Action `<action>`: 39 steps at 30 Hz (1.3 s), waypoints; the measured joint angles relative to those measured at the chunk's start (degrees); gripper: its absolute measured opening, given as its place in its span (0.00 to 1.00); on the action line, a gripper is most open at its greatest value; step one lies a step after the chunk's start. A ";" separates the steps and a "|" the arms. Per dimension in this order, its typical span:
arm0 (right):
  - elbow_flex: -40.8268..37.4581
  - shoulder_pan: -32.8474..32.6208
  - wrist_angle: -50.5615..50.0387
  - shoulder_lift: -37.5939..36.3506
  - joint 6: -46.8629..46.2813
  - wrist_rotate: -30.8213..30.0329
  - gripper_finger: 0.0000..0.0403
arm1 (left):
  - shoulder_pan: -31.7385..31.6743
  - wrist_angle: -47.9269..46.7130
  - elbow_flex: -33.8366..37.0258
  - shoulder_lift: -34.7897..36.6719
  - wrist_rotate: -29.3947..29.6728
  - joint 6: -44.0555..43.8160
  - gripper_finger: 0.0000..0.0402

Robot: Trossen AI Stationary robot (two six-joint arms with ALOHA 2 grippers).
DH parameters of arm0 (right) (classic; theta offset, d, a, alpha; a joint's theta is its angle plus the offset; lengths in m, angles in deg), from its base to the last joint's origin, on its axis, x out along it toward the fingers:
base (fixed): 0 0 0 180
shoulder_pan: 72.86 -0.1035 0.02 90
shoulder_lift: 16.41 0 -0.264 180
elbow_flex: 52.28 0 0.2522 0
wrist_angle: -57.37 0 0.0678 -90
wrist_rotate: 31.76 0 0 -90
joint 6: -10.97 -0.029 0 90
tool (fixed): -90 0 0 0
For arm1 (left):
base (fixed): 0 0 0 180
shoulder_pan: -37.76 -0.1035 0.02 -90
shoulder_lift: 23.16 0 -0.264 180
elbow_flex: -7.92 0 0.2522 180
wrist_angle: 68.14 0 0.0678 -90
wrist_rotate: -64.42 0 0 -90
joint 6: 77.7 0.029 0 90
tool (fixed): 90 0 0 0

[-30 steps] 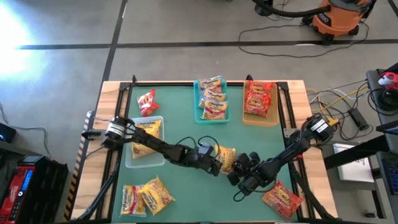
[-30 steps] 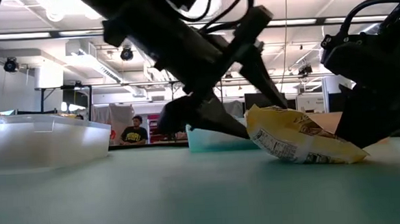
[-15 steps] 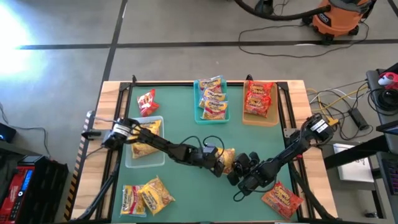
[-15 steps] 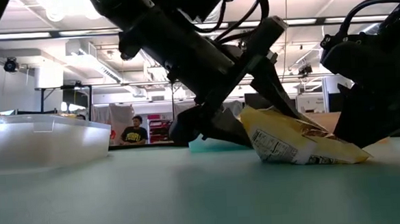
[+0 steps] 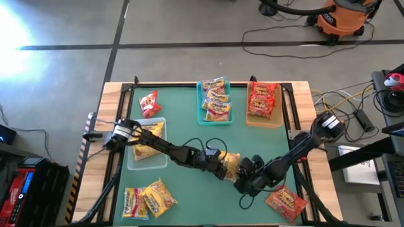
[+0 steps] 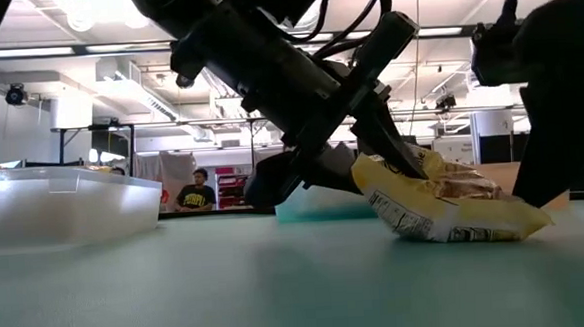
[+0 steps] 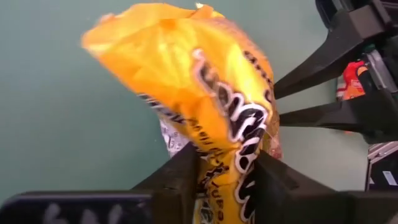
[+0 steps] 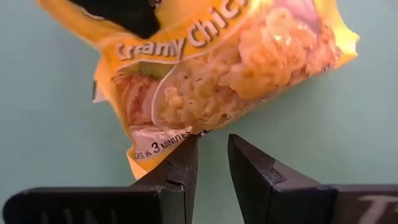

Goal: Sort Maruchan noodles
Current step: Put the right yellow noodle pack into the transparent bin

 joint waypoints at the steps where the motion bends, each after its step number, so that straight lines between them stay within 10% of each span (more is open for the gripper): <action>1: 0.00 0.00 -0.13 -0.26 0.67 0.12 0.20 | 0.00 0.02 0.00 0.04 -0.03 0.00 0.20; 26: -0.37 -1.64 -4.37 -0.63 -0.42 0.50 0.20 | -0.22 -14.08 0.15 9.66 0.12 7.65 0.09; 39: -1.14 0.58 8.60 2.57 4.67 -11.07 0.20 | -0.81 -19.54 0.15 10.01 -1.95 4.31 0.32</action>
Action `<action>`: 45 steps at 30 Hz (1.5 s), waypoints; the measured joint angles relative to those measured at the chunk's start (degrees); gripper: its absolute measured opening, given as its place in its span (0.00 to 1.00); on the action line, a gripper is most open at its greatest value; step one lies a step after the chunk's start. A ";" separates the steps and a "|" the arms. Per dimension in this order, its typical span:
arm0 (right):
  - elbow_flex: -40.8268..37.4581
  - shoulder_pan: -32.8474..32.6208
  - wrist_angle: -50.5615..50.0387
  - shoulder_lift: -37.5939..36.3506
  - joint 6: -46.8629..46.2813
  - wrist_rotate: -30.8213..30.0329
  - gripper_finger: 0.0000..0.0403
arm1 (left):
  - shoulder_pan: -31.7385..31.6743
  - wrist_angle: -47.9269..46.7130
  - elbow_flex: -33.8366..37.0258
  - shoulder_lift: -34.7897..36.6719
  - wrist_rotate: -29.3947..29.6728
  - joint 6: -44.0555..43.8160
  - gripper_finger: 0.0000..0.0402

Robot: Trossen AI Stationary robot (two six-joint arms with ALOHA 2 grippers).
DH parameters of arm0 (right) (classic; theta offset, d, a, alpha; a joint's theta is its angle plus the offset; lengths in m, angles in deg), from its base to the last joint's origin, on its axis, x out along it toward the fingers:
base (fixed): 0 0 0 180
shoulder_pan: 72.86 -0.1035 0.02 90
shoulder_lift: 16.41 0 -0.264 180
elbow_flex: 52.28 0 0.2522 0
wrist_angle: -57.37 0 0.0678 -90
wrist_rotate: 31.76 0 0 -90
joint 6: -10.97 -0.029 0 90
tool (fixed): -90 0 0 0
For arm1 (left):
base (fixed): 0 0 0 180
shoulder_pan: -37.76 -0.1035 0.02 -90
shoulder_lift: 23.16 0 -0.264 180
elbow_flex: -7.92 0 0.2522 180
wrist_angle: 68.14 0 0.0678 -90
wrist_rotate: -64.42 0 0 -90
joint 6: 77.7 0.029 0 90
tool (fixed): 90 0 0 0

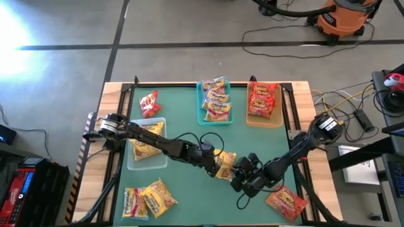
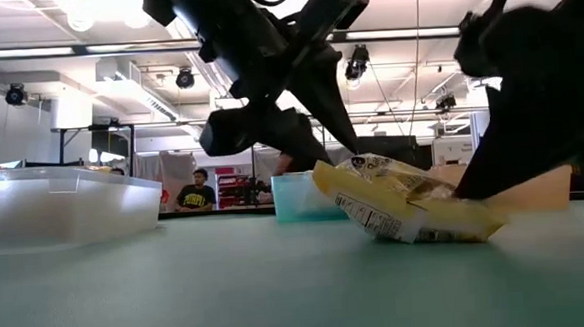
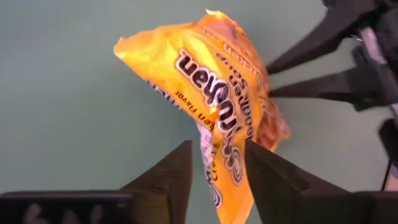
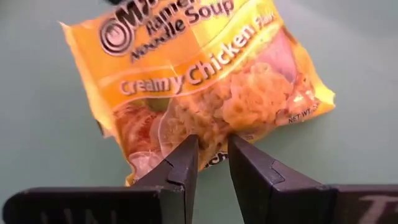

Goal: Sort Maruchan noodles
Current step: Put the right yellow noodle pack into the transparent bin

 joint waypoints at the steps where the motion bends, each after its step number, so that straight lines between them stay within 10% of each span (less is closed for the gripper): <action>1: -0.11 0.34 0.06 0.56 0.03 0.01 0.20 | 0.02 -0.03 0.00 0.00 0.00 0.00 0.34; 15: -0.37 1.23 1.31 5.25 -2.33 -0.39 0.20 | -1.06 4.02 0.00 -0.50 5.13 0.00 0.63; 45: -1.41 1.47 4.28 5.43 -1.51 0.22 0.20 | -2.78 20.45 0.00 -10.40 -2.86 -5.21 0.64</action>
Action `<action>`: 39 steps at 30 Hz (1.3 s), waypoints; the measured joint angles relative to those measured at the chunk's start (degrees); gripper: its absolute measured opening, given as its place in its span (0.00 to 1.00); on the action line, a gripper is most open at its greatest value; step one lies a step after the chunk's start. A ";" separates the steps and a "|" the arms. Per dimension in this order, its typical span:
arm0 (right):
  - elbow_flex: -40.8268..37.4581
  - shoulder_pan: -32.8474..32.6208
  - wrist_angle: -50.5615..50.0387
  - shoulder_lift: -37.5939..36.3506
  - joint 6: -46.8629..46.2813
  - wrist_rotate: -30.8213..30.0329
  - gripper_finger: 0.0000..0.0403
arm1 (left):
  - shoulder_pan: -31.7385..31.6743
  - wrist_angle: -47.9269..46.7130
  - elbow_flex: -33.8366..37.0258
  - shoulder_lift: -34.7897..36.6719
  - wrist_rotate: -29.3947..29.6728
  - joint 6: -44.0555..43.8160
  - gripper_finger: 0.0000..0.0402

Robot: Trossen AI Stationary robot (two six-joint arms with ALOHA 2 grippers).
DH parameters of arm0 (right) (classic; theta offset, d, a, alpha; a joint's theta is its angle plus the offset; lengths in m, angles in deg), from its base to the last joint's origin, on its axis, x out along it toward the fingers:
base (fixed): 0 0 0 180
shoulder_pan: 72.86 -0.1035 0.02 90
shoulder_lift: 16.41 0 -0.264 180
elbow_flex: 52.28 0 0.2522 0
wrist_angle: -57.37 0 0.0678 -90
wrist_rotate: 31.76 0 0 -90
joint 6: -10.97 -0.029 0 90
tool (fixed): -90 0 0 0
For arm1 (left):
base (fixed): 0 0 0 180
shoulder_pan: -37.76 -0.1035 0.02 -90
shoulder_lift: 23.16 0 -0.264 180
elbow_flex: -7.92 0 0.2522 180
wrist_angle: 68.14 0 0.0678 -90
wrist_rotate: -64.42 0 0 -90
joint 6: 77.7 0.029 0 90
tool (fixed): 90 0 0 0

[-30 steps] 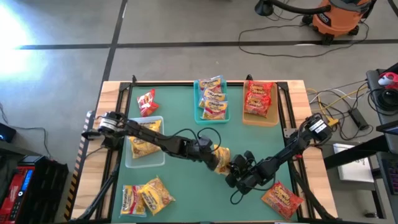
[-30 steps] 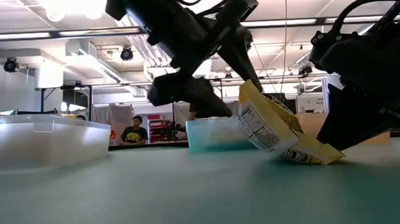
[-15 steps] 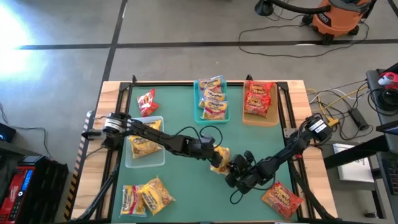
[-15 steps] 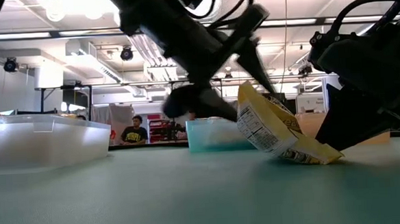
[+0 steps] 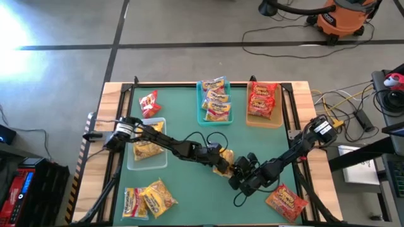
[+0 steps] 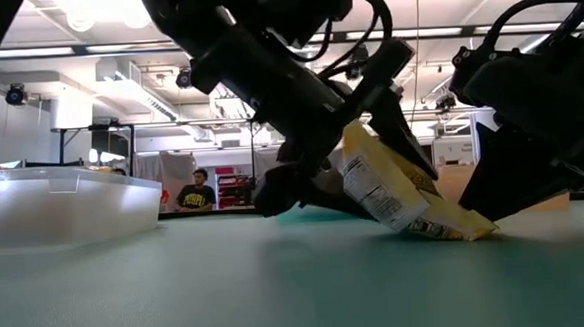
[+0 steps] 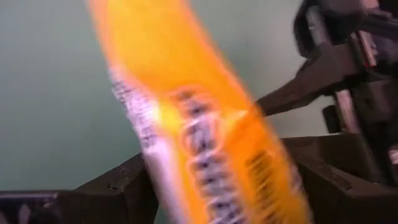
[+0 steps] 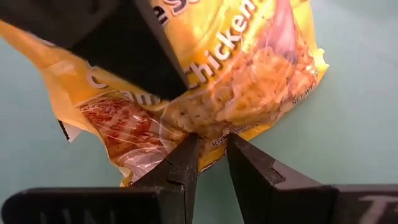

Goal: Sort Maruchan noodles
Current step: Put the right yellow noodle pack into the transparent bin

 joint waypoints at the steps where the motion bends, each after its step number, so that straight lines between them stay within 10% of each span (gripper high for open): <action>1: -0.05 0.00 0.09 0.00 0.07 0.00 0.20 | -0.01 0.08 0.00 0.02 -0.07 0.38 0.63; 17: 0.14 -0.07 -4.00 -5.30 3.74 6.59 0.20 | -0.07 -0.37 -0.11 0.00 -0.81 -0.28 0.20; 39: -1.20 -3.50 -7.49 -9.22 3.86 12.67 0.20 | -0.07 -14.78 0.00 12.01 -7.35 12.04 0.19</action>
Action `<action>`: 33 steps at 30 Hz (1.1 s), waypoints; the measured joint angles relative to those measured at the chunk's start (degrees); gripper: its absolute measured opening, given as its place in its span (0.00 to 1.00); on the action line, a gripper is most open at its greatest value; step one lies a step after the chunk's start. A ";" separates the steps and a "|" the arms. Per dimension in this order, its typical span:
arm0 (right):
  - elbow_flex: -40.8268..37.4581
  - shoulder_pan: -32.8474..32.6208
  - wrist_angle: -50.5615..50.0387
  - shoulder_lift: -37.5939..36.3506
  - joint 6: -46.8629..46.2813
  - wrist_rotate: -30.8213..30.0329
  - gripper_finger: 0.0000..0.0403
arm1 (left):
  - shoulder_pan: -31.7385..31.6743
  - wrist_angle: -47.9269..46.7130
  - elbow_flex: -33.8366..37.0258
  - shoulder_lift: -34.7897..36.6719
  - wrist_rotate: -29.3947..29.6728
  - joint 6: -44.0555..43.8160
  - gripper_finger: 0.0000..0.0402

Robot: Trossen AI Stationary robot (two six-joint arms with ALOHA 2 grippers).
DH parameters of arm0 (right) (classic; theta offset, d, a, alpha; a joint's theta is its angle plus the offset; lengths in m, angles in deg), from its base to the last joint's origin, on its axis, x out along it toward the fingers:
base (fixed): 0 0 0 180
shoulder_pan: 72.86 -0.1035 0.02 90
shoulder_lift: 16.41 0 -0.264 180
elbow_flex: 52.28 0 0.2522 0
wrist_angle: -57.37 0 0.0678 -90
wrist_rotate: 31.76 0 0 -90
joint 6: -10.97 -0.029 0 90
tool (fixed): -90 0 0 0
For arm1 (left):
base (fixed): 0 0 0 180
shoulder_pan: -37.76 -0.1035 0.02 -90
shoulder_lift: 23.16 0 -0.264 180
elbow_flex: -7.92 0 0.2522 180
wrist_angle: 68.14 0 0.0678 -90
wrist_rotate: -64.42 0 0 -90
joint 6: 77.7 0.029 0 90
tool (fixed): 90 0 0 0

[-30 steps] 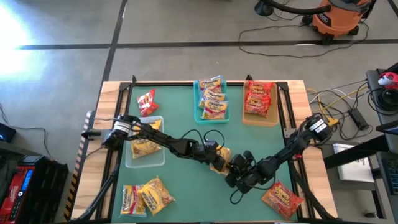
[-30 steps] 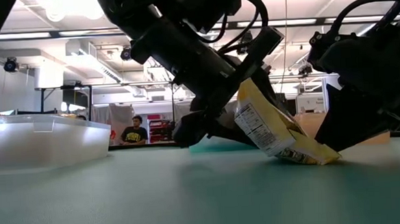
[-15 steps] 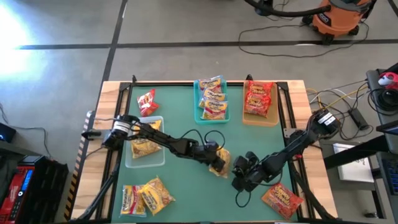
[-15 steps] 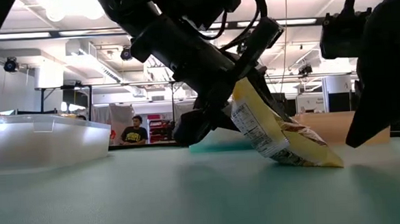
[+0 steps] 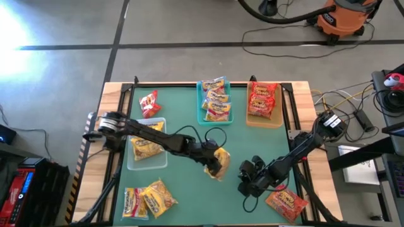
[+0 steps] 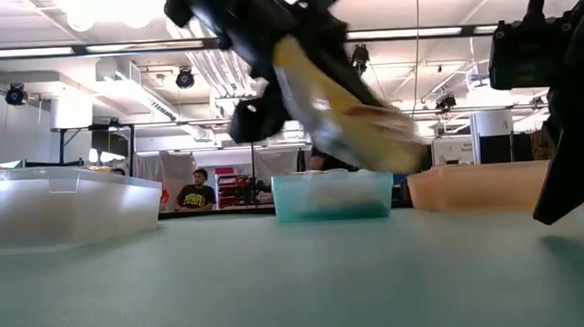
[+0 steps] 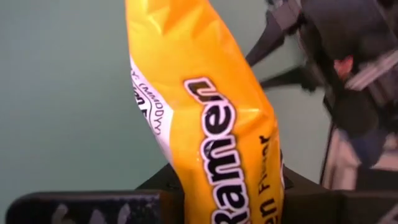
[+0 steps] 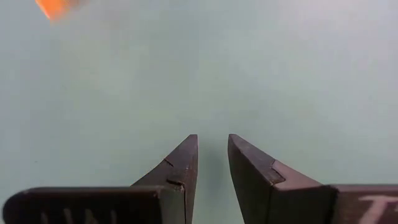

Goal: Sort Maruchan noodles
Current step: Put the right yellow noodle pack into the transparent bin

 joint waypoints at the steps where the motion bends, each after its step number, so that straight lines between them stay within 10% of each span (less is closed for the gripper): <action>1: -0.04 -0.02 -0.01 0.00 0.01 -0.11 0.20 | 0.02 -2.80 0.00 1.41 0.00 1.01 0.19; 17: -0.47 -0.04 -0.11 0.00 0.07 -2.79 0.20 | 4.19 -54.53 5.88 32.12 2.24 2.79 0.19; 33: -0.54 0.27 -0.09 0.00 0.06 -9.31 0.20 | 9.25 -54.85 28.70 47.57 -1.75 -5.68 0.20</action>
